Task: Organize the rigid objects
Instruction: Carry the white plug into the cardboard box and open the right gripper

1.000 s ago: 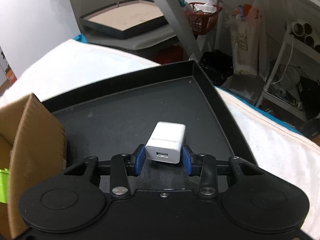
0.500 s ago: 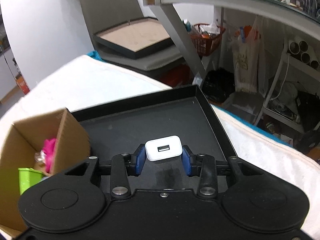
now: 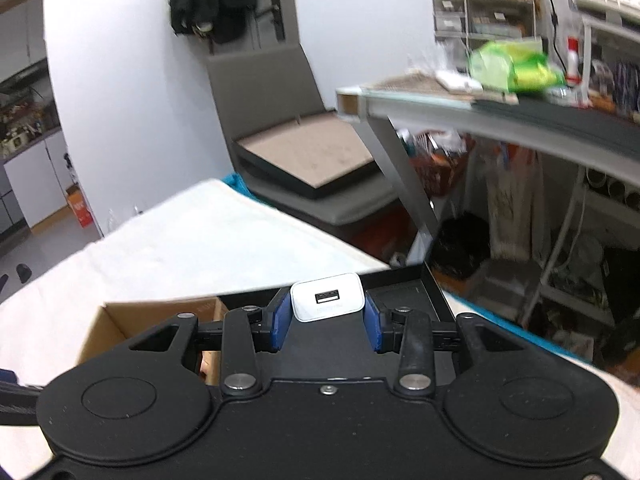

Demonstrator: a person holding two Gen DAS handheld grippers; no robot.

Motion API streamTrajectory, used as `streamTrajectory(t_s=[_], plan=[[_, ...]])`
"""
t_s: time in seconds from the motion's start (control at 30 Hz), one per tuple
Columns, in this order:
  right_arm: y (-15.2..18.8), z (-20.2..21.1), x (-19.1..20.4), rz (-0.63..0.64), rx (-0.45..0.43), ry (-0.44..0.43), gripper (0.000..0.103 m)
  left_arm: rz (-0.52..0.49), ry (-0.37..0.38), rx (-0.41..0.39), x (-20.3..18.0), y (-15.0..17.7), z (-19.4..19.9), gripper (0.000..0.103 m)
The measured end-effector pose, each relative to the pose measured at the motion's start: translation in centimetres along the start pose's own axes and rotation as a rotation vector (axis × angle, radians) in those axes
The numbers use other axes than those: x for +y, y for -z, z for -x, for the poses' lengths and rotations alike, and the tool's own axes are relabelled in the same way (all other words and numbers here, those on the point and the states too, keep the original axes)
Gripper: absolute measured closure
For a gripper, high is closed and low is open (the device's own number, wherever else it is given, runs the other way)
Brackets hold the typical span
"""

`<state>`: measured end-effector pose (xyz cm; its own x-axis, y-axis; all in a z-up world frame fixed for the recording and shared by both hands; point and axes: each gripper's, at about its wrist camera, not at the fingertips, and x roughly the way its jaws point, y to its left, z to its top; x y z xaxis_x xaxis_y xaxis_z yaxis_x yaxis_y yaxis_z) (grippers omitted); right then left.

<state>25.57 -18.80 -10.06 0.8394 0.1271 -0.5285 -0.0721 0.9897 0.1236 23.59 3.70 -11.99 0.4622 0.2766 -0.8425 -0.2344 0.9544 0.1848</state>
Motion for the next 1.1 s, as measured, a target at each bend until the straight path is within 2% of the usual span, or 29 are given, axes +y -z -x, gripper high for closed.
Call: streamTrajectory(t_s=[0.37,0.8,0.87,0.97,1.0,1.1], plan=[[0.6,1.8,4.6,0.123,-0.078,-0.07,0.066,0.046,0.062,0.061,2.6,0.7,-3.0,0.038],[2.8,-0.1,9.6,0.265,-0.049,-0.123,0.066,0.072,0.181,0.09,3.3,1.1,-6.1,0.04],[3.1,-0.4,10.2,0.29,-0.043,-0.126,0.065,0.08,0.209,0.092,3.4,1.2,-6.5,0.047],[3.8,-0.7,11.0,0.318,-0.026,-0.125,0.065,0.114,0.242,0.109,3.6,1.5,-7.3,0.082],[4.0,-0.8,11.2,0.328,-0.021,-0.12,0.065,0.122,0.26,0.116,3.6,1.6,-7.5,0.09],[4.4,-1.3,11.7,0.359,-0.001,-0.09,0.064,0.069,0.246,0.097,2.8,1.7,-7.2,0.092]])
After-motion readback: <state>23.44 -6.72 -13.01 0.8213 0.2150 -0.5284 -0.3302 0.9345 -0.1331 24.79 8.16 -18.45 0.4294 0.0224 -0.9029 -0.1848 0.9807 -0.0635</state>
